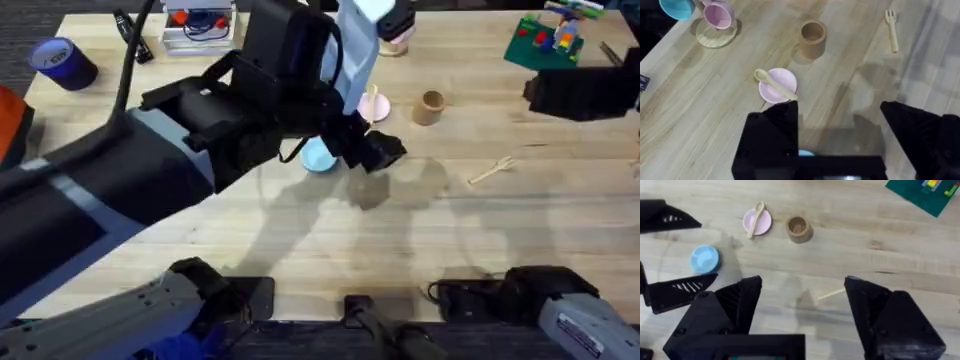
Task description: Pick up a utensil and set it on the pink plate, then put the other utensil in the container.
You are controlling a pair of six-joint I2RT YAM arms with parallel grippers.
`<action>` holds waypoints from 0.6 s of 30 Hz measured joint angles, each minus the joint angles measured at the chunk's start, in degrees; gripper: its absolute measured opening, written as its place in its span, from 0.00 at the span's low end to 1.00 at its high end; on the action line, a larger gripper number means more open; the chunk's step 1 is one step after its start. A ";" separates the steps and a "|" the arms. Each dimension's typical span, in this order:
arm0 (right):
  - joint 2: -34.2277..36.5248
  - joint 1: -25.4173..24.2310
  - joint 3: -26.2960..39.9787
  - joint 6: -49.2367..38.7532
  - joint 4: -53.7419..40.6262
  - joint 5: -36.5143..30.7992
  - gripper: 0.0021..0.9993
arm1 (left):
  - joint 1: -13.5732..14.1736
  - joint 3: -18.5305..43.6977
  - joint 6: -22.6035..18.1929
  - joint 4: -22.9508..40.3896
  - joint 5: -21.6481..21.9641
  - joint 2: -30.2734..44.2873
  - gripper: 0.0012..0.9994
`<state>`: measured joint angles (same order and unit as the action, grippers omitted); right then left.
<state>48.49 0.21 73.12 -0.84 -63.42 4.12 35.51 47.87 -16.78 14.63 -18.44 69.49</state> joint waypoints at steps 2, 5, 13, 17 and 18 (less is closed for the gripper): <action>0.00 0.00 0.00 0.00 -0.78 -0.02 1.00 | 0.00 0.01 0.00 0.00 0.00 0.00 1.00; 0.00 0.00 0.00 1.43 -2.01 -0.95 1.00 | 0.00 0.01 0.00 0.00 0.00 0.00 1.00; 0.00 0.00 0.00 22.58 -10.23 -9.05 1.00 | 0.00 -0.01 0.00 0.07 0.00 0.00 1.00; 0.00 0.00 0.00 31.52 -10.24 -9.73 1.00 | 0.00 0.01 0.00 0.09 0.00 0.00 0.99; 0.00 0.00 0.00 35.11 -10.56 -9.96 1.00 | 0.00 0.00 0.00 0.09 0.00 0.00 1.00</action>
<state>48.49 0.21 73.12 34.27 -73.98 -5.84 35.51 47.87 -16.78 14.72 -18.44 69.49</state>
